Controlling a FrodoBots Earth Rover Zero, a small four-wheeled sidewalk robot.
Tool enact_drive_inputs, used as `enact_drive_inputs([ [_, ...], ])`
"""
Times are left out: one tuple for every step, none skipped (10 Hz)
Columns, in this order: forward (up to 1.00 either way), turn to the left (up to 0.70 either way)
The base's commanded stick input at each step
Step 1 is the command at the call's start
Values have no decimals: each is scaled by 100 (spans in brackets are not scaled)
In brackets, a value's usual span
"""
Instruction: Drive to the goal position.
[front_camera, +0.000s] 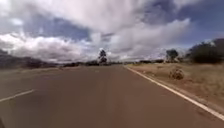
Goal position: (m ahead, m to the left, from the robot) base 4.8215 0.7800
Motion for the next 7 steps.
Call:
enact_drive_inputs([
  [70,0],
  [70,0],
  [70,0],
  [70,0],
  [70,0],
  [70,0],
  [70,0],
])
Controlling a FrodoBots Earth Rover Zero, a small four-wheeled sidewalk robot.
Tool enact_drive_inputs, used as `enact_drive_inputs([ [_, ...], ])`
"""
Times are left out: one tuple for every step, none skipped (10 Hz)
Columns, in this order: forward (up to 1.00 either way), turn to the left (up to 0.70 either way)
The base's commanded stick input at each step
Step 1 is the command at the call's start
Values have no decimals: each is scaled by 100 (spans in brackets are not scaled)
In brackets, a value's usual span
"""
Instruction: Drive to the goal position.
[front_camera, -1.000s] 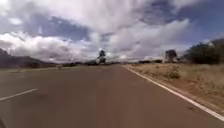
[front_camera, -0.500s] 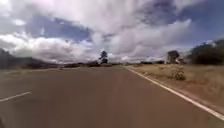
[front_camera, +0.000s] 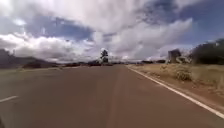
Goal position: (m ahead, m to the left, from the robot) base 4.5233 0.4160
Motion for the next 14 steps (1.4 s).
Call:
enact_drive_inputs([
  [70,0],
  [70,0],
  [70,0],
  [70,0],
  [70,0],
  [70,0],
  [70,0],
  [70,0],
  [70,-11],
  [70,-23],
  [70,-35],
  [70,-35],
  [70,-35],
  [70,-24],
])
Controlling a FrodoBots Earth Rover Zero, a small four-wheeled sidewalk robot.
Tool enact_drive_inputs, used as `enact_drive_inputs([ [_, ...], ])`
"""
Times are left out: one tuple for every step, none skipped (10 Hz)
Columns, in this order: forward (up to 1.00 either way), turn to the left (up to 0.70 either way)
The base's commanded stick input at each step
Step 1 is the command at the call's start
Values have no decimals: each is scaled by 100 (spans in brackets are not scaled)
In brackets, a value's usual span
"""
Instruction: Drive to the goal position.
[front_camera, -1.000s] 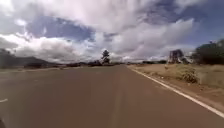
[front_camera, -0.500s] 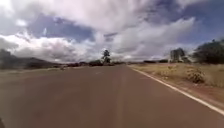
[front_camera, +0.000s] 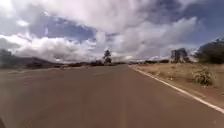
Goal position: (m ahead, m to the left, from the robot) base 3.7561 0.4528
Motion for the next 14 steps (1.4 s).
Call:
enact_drive_inputs([
  [70,-9],
  [70,0],
  [70,0],
  [70,0],
  [70,0],
  [70,0],
  [70,0],
  [70,0],
  [70,0],
  [70,0],
  [70,0],
  [70,-4],
  [70,-11],
  [70,-18],
])
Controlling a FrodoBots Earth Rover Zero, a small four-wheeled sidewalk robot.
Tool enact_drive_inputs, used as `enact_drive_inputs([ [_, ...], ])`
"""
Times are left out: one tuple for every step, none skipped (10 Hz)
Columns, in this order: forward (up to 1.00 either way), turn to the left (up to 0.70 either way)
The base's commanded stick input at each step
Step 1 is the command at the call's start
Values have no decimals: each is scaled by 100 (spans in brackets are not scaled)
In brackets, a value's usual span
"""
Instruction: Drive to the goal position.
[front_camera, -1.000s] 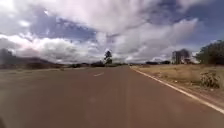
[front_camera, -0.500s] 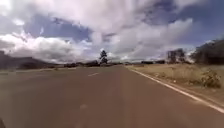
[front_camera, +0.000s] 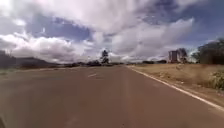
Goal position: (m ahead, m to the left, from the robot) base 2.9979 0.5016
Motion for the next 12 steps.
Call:
enact_drive_inputs([
  [70,-25],
  [70,-31],
  [70,-35],
  [70,-35],
  [70,-31],
  [70,-25],
  [70,-18],
  [70,-12],
  [70,-6],
  [70,0],
  [70,0],
  [70,0],
])
